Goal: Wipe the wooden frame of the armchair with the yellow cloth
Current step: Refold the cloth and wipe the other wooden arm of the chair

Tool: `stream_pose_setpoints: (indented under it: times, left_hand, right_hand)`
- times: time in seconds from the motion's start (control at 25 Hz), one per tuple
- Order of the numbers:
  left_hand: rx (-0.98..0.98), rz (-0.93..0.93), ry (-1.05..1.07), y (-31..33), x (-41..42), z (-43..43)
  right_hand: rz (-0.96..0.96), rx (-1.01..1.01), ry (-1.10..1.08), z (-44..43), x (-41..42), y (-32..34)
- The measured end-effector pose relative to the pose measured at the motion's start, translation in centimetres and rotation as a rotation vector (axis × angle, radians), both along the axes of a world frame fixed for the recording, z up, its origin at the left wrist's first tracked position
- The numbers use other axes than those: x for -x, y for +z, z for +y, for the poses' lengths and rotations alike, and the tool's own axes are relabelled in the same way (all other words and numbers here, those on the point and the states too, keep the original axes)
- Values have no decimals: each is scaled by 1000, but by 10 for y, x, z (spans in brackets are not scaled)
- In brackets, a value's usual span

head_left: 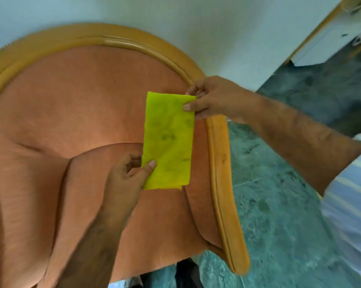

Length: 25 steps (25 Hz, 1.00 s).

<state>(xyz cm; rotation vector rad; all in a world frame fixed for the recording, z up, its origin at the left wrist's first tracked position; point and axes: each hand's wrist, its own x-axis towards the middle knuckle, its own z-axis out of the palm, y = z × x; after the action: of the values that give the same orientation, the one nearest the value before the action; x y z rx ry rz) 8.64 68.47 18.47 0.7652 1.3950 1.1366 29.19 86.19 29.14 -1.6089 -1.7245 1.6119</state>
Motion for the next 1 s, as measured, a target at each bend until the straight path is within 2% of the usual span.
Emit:
stream_pose_setpoints:
  times: [0.12,0.32,0.48,0.64,0.68,0.72,0.8,0.88,0.92,1.0]
  left_hand:
    - [22,-10,-167,-2,-53,4]
    - [246,-29,-374,-36,-132,-22]
    - [323,71,-335,-70,-170,-30]
    - [376,111,-298,-87,-178,-25]
    - [358,201,-318,-86,-174,-23]
    - [282,376,-335,-83,-169,-20]
    - [-49,761,-332,-71,-154,1]
    - [-438,978,-362,-57,-145,47]
    - [-584,1081,-443,-50,-145,78]
    - [-745,1336,-657,-35,-149,140]
  right_hand:
    - [-57,11,-115,-18,-64,2]
    - [-186,-43,-224,-65,-133,-51]
    - [-383,-167,-249,-79,-160,-107]
    - [-372,-254,-312,-84,-156,-144]
    - [-362,-330,-351,-90,-155,-149]
    - [-379,-450,-386,-102,-155,-155]
    - [-470,-694,-383,-140,-144,-168]
    - [-556,-745,-249,-189,-119,-187]
    - [-604,-736,-173,-209,-107,-199]
    - [-699,-740,-97,-230,-92,-220]
